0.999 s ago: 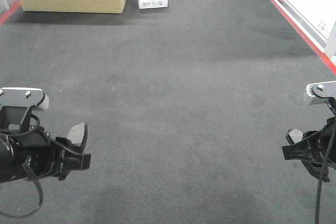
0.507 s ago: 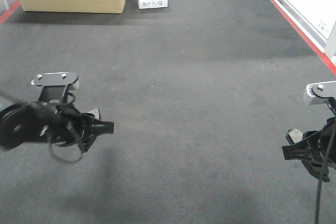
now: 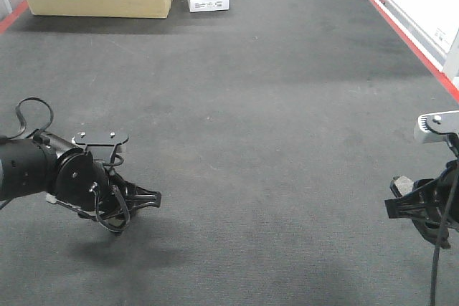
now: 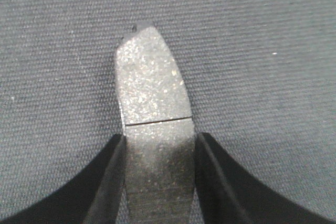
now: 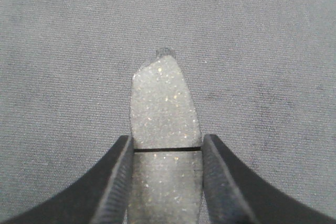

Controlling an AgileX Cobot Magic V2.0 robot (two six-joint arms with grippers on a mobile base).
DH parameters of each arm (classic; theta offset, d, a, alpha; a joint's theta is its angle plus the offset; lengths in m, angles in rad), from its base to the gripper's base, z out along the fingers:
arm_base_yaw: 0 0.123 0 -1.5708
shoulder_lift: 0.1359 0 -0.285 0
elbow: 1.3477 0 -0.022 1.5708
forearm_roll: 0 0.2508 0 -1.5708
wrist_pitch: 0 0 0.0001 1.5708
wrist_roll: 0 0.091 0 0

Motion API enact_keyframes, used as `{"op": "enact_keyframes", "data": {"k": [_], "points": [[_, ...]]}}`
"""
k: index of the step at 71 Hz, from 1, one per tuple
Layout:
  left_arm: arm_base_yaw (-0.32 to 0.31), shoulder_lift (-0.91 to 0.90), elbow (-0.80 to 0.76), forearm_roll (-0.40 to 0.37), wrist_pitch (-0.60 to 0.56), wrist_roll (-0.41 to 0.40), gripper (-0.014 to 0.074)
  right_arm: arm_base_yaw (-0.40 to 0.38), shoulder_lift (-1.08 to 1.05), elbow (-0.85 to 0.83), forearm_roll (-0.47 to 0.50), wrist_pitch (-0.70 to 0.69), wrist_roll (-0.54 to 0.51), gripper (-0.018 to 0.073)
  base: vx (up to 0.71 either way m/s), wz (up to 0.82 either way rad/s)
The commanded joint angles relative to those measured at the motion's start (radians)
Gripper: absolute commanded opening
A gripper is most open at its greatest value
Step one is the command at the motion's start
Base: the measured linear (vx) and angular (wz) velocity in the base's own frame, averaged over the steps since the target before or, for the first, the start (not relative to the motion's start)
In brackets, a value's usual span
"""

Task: Move and align brake pads A on conveyor
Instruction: 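Swing the left gripper with its pad inward and lower it to the belt, then open the left gripper to release the brake pad and lift away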

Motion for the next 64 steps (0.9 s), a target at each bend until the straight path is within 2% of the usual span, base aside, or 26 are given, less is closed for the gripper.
{"op": "enact_keyframes", "data": {"k": [1,25,39,51,64], "points": [[0.004,-0.033,-0.031,0.007,-0.018,-0.035,0.0192,0.001,-0.024,-0.031,-0.009,-0.058,-0.007,0.0072,0.00,0.00],[0.004,-0.034,-0.031,0.007,0.017,-0.044,0.0405,0.001,-0.024,-0.031,-0.009,-0.058,-0.007,0.0072,0.00,0.00],[0.003,-0.104,-0.031,0.025,0.034,-0.040,0.0510,0.001,-0.024,-0.031,-0.009,-0.058,-0.007,0.0072,0.00,0.00],[0.002,-0.246,0.001,0.054,0.037,-0.032,0.0498,0.001,-0.024,-0.031,-0.009,-0.058,-0.007,0.0072,0.00,0.00],[0.002,-0.470,0.120,0.060,0.033,-0.026,0.0389,0.001,-0.024,-0.031,-0.009,-0.058,-0.007,0.0072,0.00,0.00]]}}
